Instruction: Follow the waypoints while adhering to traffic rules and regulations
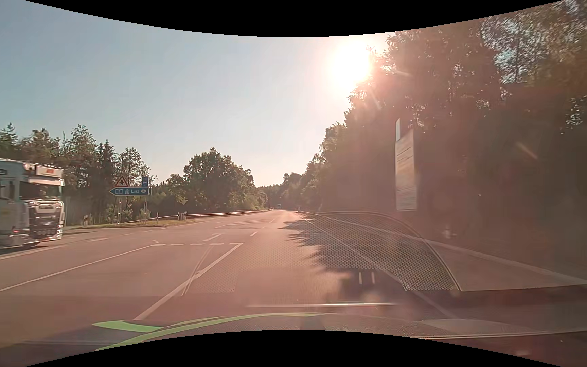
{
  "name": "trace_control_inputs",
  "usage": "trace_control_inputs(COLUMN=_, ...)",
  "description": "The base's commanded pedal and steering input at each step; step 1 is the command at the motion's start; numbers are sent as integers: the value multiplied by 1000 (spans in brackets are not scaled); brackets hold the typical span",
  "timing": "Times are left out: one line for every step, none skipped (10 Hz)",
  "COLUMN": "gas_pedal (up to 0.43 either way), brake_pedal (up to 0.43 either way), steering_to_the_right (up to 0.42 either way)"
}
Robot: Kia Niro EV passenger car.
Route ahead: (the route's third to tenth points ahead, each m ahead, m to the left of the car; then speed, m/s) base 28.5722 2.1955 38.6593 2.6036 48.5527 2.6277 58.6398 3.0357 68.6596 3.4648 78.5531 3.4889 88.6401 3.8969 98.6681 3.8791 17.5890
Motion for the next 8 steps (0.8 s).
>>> trace_control_inputs(gas_pedal=98, brake_pedal=0, steering_to_the_right=0)
trace_control_inputs(gas_pedal=98, brake_pedal=0, steering_to_the_right=0)
trace_control_inputs(gas_pedal=98, brake_pedal=0, steering_to_the_right=0)
trace_control_inputs(gas_pedal=98, brake_pedal=0, steering_to_the_right=0)
trace_control_inputs(gas_pedal=98, brake_pedal=0, steering_to_the_right=0)
trace_control_inputs(gas_pedal=98, brake_pedal=0, steering_to_the_right=-1)
trace_control_inputs(gas_pedal=98, brake_pedal=0, steering_to_the_right=0)
trace_control_inputs(gas_pedal=98, brake_pedal=0, steering_to_the_right=0)
